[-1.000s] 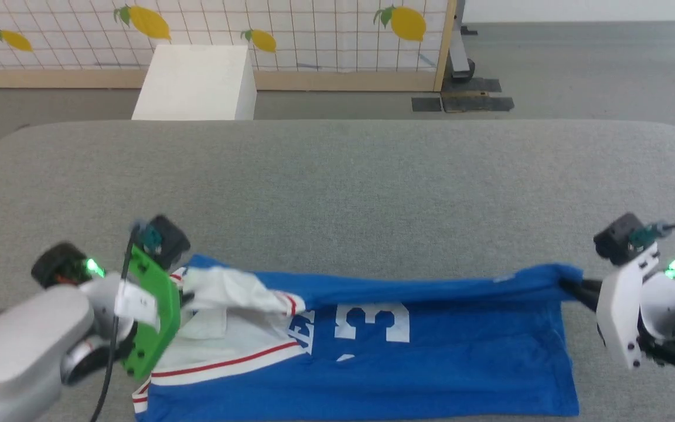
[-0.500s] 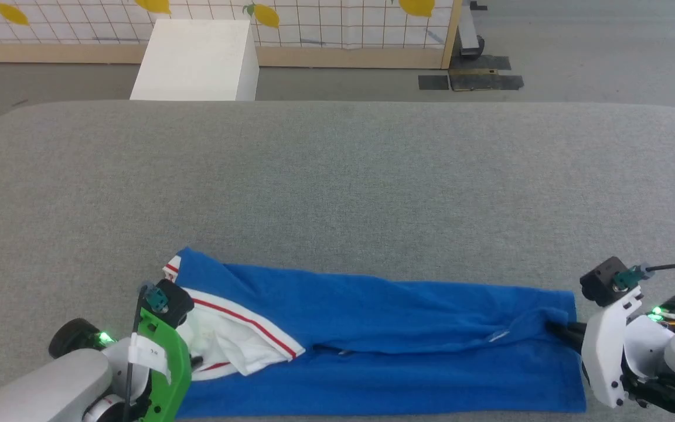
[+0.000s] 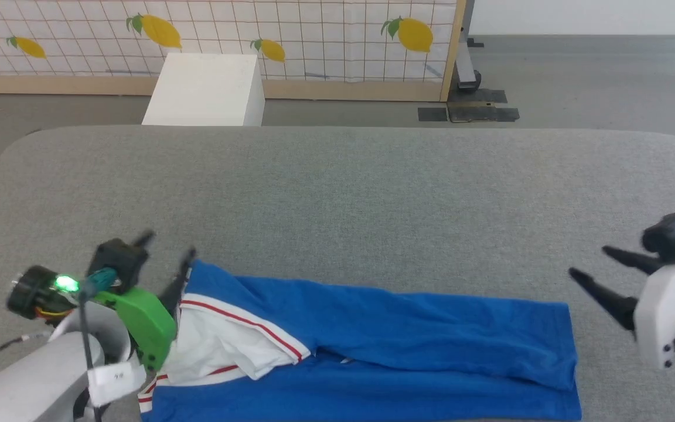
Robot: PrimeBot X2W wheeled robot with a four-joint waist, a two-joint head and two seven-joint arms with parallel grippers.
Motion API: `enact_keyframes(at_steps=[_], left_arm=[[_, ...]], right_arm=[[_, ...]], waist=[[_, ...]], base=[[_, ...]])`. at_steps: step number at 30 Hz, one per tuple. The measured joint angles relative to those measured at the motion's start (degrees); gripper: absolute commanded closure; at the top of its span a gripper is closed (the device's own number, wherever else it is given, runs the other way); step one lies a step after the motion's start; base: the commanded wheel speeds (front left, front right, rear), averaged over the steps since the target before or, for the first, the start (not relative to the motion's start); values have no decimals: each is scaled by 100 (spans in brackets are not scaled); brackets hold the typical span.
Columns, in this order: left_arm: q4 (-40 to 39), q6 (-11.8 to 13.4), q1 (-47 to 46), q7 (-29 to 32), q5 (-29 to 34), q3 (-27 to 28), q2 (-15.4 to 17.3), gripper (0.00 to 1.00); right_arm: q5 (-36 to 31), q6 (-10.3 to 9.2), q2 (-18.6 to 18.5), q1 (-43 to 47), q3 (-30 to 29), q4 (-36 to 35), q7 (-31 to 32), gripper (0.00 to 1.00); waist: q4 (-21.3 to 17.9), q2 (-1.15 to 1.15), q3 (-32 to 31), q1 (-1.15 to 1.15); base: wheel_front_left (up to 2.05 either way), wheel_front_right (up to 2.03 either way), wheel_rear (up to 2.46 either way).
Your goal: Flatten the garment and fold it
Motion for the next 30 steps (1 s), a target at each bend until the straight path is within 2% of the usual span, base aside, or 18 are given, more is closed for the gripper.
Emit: enact_keyframes(at_steps=[2, 5, 9, 13, 16, 20, 26, 30], left_arm=[[-1, 555, 91, -432, 236, 225, -27, 0], [-2, 1116, 293, -626, 488, 620, -130, 0], [-449, 1674, 773, -645, 1132, 1583, -447, 0], [-788, 1944, 1502, -650, 1755, 2542, -821, 0], [-979, 1964, 2088, -649, 2247, 3310, -1181, 0], [-1166, 1837, 2569, -649, 2814, 4063, -1659, 0], [-1310, 1316, 3134, -650, 3561, 4711, -2323, 0], [-1300, 1038, 3341, -649, 3889, 4962, -2708, 0]], right_arm=[[-11, 0, -46, 189, -359, -104, 100, 0], [-1, 0, -66, 522, -758, -148, 376, 0], [190, 0, -30, 1034, -1126, -168, 816, 0], [534, 0, 112, 1410, -1345, -229, 1260, 0], [654, 0, 249, 1502, -1415, -244, 1630, 0], [782, 0, 380, 1522, -1449, -205, 2085, 0], [827, 0, 436, 1497, -1346, 56, 2751, 0], [790, 0, 662, 1319, -1315, 310, 2882, 0]], waist=[[14, 0, 25, 0], [41, 0, 73, 0], [101, 0, 138, 0], [171, 0, 197, 0], [228, 0, 244, 0], [308, 0, 283, 0], [456, 0, 333, 0], [533, 0, 391, 0]], base=[[0, 0, 0], [0, 0, 0], [0, 0, 0], [0, 0, 0], [0, 0, 0], [0, 0, 0], [0, 0, 0], [0, 0, 0]])
